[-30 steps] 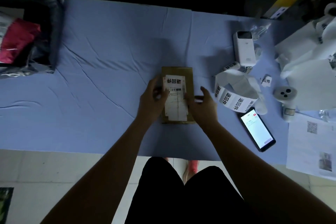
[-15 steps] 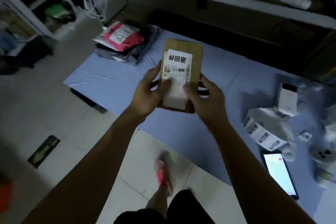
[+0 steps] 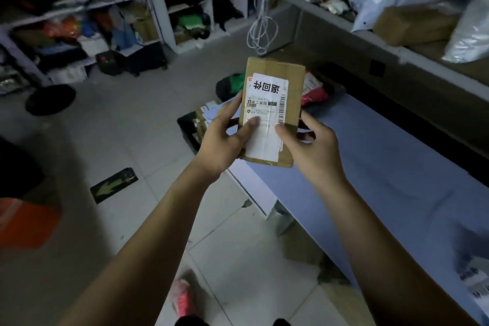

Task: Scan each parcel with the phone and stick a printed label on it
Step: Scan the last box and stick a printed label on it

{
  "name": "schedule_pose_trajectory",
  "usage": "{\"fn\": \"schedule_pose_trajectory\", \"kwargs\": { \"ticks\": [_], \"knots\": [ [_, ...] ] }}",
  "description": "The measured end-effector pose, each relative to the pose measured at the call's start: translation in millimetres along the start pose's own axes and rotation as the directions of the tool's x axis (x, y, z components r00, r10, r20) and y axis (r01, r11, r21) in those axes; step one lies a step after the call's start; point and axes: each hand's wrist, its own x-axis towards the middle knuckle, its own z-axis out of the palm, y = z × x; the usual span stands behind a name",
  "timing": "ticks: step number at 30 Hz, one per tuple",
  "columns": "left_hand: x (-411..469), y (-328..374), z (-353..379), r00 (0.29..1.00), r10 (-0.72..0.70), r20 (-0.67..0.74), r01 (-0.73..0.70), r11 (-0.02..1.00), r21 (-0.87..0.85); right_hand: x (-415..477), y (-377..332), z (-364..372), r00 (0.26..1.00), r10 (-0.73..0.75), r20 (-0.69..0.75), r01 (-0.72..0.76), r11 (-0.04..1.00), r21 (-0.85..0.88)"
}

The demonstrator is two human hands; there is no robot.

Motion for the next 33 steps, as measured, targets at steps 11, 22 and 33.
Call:
{"fn": "schedule_pose_trajectory", "kwargs": {
  "ticks": [11, 22, 33],
  "knots": [
    [129, -18, -247, 0.992, 0.124, 0.023, -0.126, 0.982, 0.142, 118, -49, 244, 1.000, -0.016, -0.022, 0.017, 0.999, 0.045],
    [335, -53, -345, 0.992, 0.095, 0.080, -0.104, 0.989, 0.105, 325, -26, 368, 0.999, -0.003, -0.053, 0.007, 0.997, 0.081],
    [558, -128, -411, 0.975, -0.101, 0.199, 0.075, 0.988, 0.136, 517, 27, 463, 0.977, 0.200, -0.071, -0.197, 0.979, 0.053]
  ]
}}
